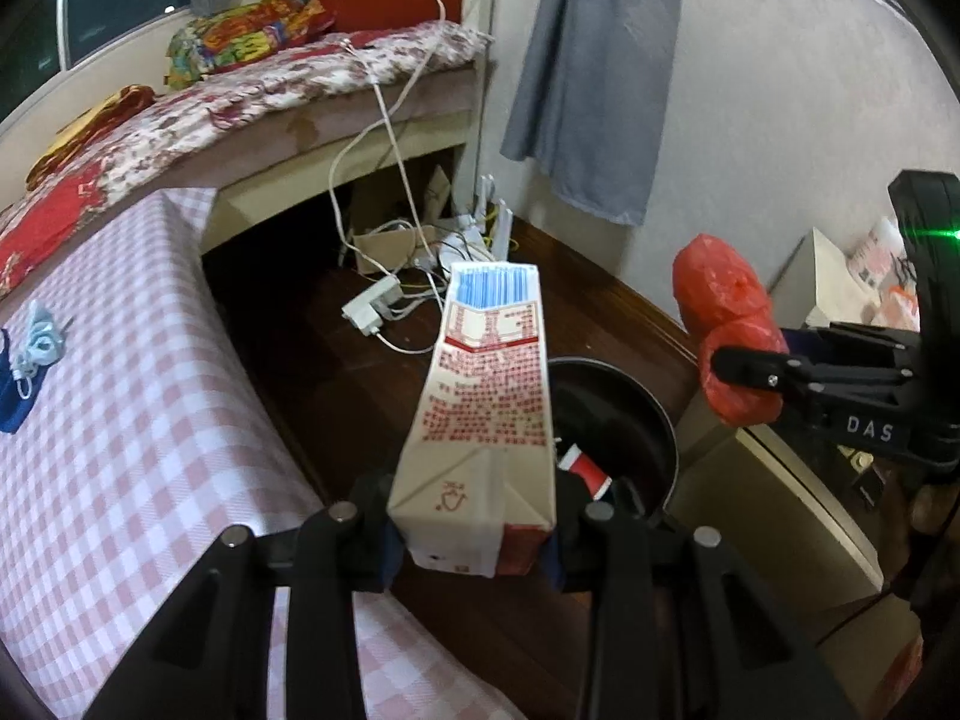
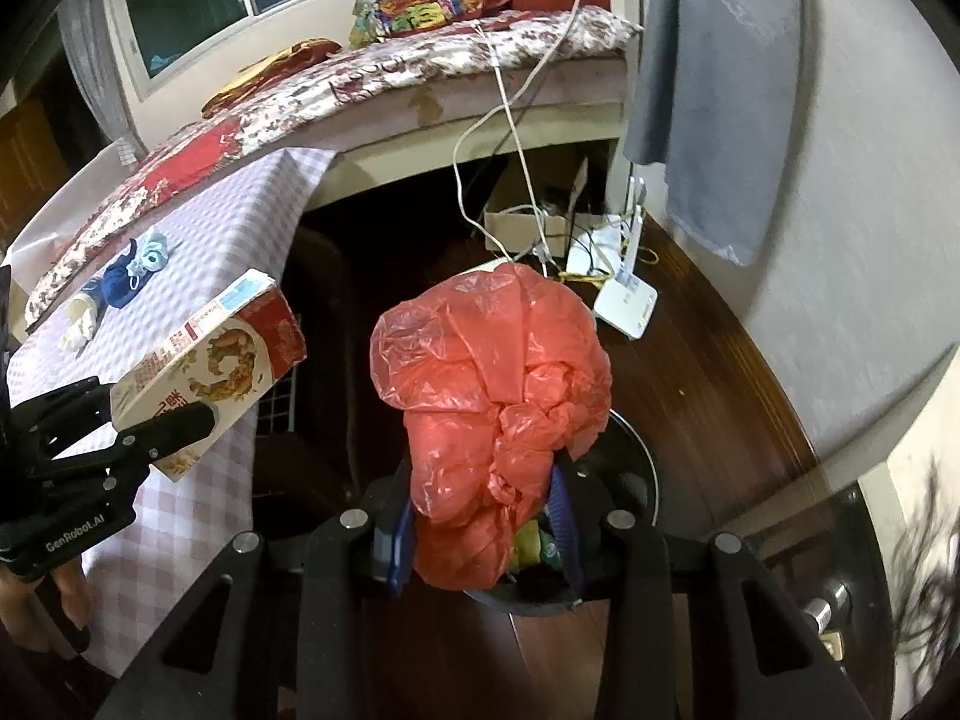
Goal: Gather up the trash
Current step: 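Carry the carton and red bag in both tools over the black bin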
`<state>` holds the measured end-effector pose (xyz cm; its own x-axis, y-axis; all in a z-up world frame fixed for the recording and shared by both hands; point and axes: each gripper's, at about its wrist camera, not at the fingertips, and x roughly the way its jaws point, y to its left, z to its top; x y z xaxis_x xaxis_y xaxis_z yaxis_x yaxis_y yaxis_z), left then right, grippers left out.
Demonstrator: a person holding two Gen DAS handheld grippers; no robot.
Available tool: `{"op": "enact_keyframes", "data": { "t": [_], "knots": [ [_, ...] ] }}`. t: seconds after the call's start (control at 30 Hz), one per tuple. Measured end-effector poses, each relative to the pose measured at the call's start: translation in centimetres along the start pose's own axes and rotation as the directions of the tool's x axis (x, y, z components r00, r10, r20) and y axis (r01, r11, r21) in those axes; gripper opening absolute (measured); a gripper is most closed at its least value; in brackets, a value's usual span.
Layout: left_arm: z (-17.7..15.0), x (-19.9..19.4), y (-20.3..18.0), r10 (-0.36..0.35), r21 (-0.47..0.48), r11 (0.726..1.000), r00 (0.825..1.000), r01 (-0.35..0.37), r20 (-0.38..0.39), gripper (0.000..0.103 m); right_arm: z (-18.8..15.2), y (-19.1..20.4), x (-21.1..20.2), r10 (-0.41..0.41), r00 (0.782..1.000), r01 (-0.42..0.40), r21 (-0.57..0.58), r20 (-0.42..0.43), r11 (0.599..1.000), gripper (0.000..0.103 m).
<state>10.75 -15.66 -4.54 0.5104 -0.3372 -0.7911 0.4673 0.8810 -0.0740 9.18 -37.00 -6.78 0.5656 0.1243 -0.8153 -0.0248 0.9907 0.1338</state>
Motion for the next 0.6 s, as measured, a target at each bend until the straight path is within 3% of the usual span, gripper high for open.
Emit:
{"op": "enact_keyframes", "data": {
  "t": [0.37, 0.6],
  "knots": [
    [-0.3, 4.0, -2.7, -0.037, 0.046, 0.998, 0.990, 0.043, -0.135, 0.037, -2.6, -2.6, 3.4, 0.016, 0.996, -0.013, 0.034, -0.085, 0.999, 0.040],
    [-0.5, 8.5, -4.4, -0.084, 0.022, 0.995, 0.960, 0.093, -0.266, 0.037, -4.4, -4.1, 7.2, 0.012, 0.984, -0.004, 0.048, -0.178, 0.999, 0.040]
  ]
}}
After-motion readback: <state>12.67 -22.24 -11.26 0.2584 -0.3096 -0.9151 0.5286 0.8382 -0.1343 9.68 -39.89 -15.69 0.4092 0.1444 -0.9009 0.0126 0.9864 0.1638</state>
